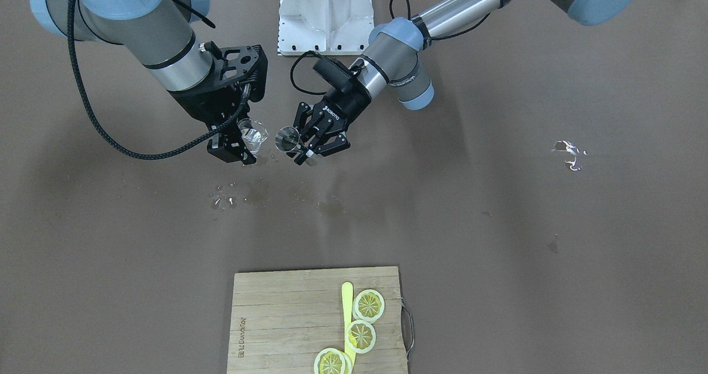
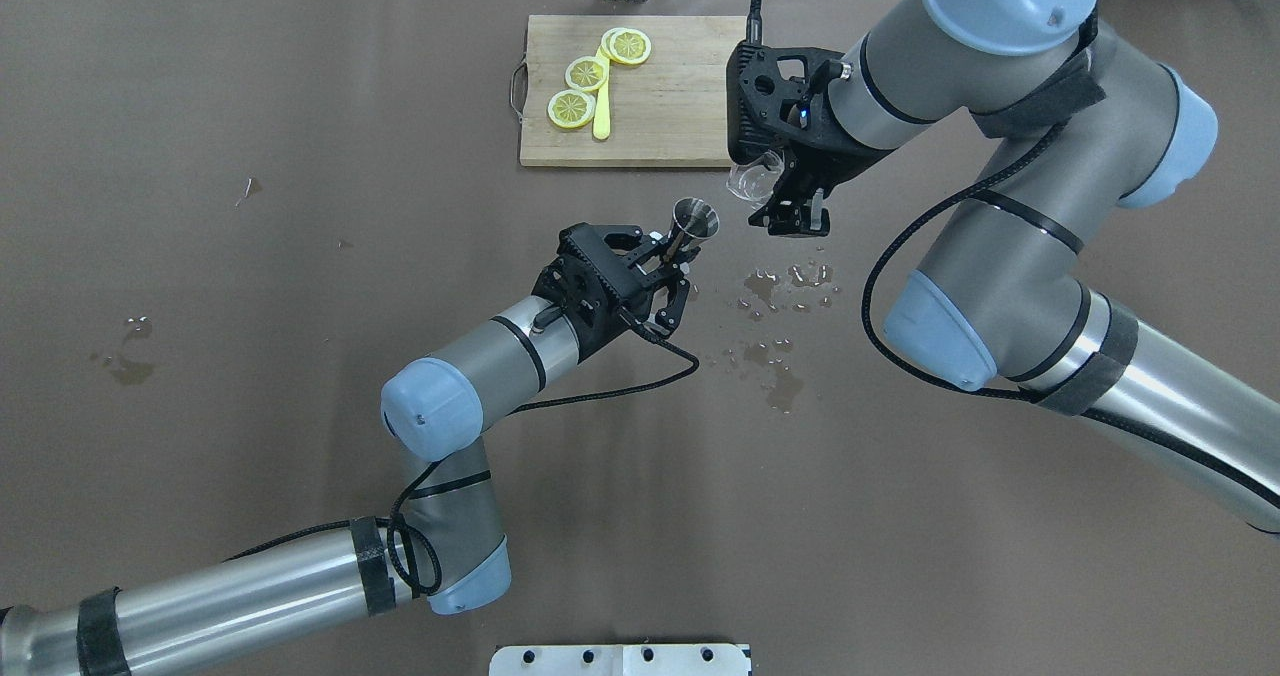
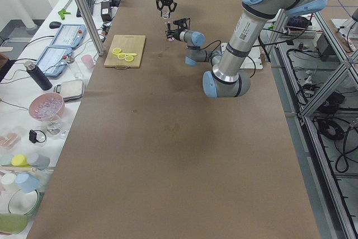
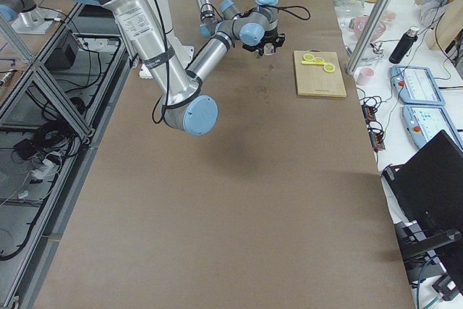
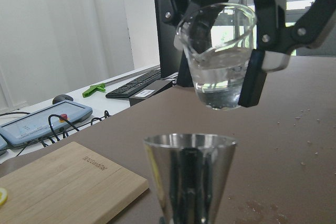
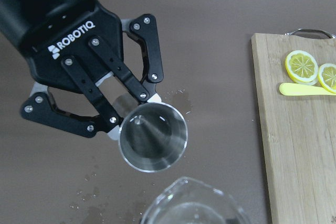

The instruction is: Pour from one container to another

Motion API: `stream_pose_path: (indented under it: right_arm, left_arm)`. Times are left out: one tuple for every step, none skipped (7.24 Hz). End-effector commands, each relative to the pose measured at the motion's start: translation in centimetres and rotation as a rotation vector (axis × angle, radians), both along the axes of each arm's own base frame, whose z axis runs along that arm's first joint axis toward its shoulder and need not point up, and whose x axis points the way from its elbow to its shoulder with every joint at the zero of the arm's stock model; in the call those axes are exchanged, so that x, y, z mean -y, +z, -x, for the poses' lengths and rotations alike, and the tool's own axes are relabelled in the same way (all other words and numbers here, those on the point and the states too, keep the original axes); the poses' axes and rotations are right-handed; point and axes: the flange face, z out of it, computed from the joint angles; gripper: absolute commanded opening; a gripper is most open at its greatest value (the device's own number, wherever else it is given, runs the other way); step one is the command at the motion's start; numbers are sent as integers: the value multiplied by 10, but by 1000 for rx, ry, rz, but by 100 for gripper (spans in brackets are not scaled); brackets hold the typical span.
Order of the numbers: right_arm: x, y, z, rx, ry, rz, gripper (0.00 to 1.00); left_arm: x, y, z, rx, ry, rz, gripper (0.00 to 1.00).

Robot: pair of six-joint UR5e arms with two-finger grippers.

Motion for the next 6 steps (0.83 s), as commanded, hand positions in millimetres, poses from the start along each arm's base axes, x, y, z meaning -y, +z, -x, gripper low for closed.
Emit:
stream_pose_path:
  right_arm:
    - [1,-6,2,-11,-1,11,0]
    - [2,-11,2,-25,0,23,0]
    - [1,-11,3,-29,-1,24,0]
    - [2,-12,3,-34,-1,29,0]
    - [2,-12,4,-48,-7,21,0]
    - [2,-10,4,-63,-14,6,0]
  left_arm:
    - [0,0,0,0,0,-1,0]
    - [0,-1,0,-2,0,-1,0]
    - [0,0,0,0,0,-1,0]
    - [0,0,1,-2,0,-1,0]
    - [0,0,0,0,0,-1,0]
    - [0,-1,1,-3,0,-2,0]
